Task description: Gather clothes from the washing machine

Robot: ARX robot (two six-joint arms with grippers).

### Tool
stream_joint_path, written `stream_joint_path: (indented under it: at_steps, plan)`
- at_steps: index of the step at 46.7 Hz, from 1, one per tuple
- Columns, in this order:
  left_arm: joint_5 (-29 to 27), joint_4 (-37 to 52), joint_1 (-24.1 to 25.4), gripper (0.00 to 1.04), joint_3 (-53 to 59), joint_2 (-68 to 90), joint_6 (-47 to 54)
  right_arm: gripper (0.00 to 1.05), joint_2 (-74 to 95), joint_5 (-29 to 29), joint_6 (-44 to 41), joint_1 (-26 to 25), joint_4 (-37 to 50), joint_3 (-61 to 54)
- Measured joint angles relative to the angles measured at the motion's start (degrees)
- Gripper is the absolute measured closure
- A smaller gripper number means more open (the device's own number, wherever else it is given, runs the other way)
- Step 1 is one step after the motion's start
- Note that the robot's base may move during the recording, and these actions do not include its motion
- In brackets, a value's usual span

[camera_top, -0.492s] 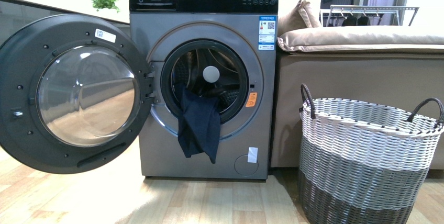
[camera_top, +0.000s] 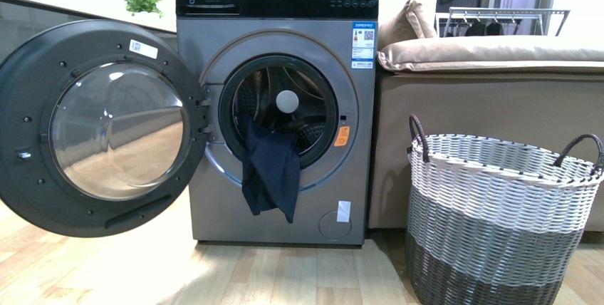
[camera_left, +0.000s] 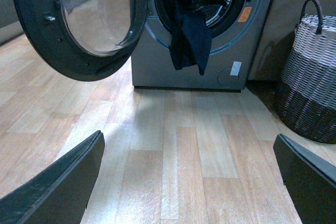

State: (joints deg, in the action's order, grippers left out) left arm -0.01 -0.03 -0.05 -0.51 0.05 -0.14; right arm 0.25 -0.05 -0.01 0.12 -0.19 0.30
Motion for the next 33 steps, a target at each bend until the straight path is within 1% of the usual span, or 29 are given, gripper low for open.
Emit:
stream_joint_path:
  at_steps: [33]
  plan:
    - [-0.1,0.0,0.0,0.06,0.0,0.0,0.0,0.07,0.0,0.0,0.0,0.0,0.0,0.0]
